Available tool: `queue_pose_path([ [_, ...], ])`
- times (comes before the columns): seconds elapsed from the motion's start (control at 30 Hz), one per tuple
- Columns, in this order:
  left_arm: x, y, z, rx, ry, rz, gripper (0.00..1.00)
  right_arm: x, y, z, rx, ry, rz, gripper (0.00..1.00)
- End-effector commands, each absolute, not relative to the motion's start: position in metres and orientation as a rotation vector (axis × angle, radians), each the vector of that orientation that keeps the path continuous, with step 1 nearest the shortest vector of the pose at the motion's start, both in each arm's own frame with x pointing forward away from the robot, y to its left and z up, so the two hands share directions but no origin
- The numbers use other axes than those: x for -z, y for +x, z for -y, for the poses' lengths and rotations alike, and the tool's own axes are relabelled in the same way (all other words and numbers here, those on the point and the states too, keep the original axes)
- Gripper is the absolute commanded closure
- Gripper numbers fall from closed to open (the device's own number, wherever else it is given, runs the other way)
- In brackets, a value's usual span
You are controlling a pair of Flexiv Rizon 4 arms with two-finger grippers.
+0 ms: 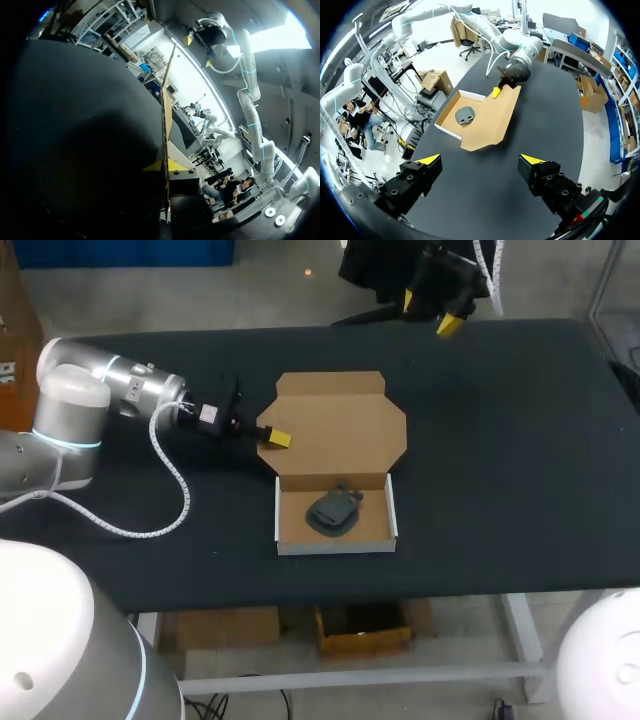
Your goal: Assemble the packaging by folding the flat box into shape, placing the metal phone stand inside, and closing the box properly
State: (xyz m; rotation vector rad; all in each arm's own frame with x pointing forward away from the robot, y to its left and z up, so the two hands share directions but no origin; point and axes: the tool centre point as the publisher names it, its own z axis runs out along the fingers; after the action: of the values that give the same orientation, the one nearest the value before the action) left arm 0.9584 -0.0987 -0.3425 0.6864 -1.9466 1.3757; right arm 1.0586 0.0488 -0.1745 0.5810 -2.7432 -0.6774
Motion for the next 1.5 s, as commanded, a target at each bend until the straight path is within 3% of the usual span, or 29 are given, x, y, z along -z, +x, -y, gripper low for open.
queue_pose_path([
  [0.03,0.344,0.959,0.099,-1.374,0.684,1.946,1.0,0.171,1.053,-0.056,0.632,0.503,2.814,0.0],
  [0.4,0.344,0.959,0.099,-1.374,0.684,1.946,1.0,0.175,1.056,-0.067,0.531,0.427,2.884,0.0],
  [0.43,0.344,0.959,0.099,-1.374,0.684,1.946,1.0,0.182,1.063,-0.09,0.436,0.367,2.94,0.0],
  [0.53,0.344,0.959,0.099,-1.374,0.684,1.946,1.0,0.183,1.067,-0.098,0.371,0.302,2.998,0.0],
  [1.5,0.341,0.928,0.095,-1.534,0.539,2.187,1.0,0.187,1.063,-0.1,0.355,0.308,2.974,0.0],
])
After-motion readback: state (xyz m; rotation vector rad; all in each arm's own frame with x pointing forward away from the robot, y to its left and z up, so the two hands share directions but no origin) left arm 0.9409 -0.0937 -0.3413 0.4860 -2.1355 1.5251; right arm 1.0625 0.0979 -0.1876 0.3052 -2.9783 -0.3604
